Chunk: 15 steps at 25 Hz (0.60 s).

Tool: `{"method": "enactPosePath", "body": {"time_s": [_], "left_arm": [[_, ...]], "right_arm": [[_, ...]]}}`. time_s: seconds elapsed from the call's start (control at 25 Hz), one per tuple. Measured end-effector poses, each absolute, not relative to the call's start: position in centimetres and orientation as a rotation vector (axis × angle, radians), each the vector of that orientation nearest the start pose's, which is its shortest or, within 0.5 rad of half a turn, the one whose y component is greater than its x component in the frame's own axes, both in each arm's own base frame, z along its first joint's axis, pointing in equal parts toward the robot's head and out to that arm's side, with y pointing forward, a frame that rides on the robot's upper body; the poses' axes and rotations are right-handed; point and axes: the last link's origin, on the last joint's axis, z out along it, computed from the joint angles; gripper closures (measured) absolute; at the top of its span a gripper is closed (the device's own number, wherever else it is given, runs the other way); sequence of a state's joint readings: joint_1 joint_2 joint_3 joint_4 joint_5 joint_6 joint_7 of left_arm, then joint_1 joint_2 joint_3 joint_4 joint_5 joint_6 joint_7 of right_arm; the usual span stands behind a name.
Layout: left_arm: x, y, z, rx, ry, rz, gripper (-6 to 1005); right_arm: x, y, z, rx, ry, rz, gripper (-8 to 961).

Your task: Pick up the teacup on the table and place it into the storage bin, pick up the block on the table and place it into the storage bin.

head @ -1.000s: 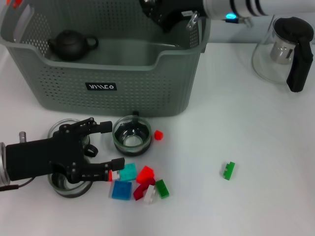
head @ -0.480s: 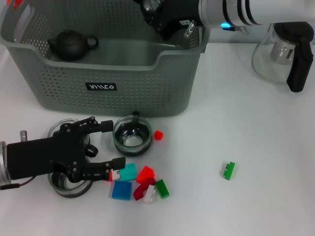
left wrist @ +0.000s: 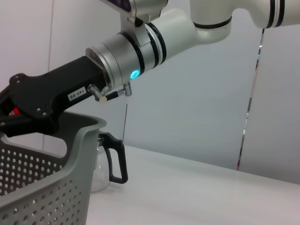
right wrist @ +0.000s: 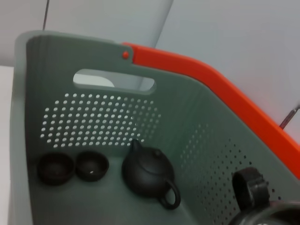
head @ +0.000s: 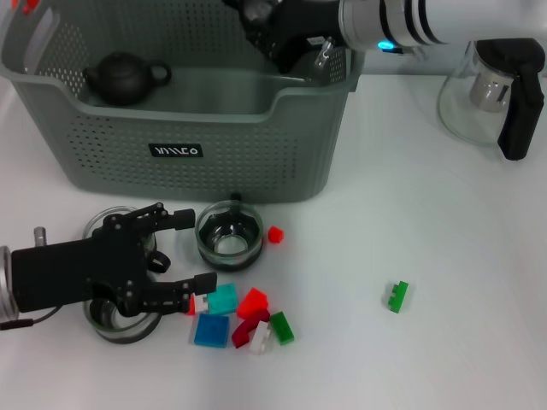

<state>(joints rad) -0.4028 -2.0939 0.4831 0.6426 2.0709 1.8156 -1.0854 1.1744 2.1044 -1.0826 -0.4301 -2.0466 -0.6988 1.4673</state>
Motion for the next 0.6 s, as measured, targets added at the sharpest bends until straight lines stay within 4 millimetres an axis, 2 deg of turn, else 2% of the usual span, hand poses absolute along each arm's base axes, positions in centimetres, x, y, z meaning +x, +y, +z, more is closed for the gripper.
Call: {"method": "enactPosePath", "body": {"time_s": [0.32,0.6], "left_arm": [[-29.08,26.77,1.26,-2.706,-0.404,-0.873,71],[-29.02,26.85,1.31,-2.703,-0.401,-0.876,95]], "right_arm": [[7.0,48.17,-7.1,-2.564,-0.022,0.144,798],[6.95,48.31,-6.85,-2.553,-0.025,0.145,526]]}}
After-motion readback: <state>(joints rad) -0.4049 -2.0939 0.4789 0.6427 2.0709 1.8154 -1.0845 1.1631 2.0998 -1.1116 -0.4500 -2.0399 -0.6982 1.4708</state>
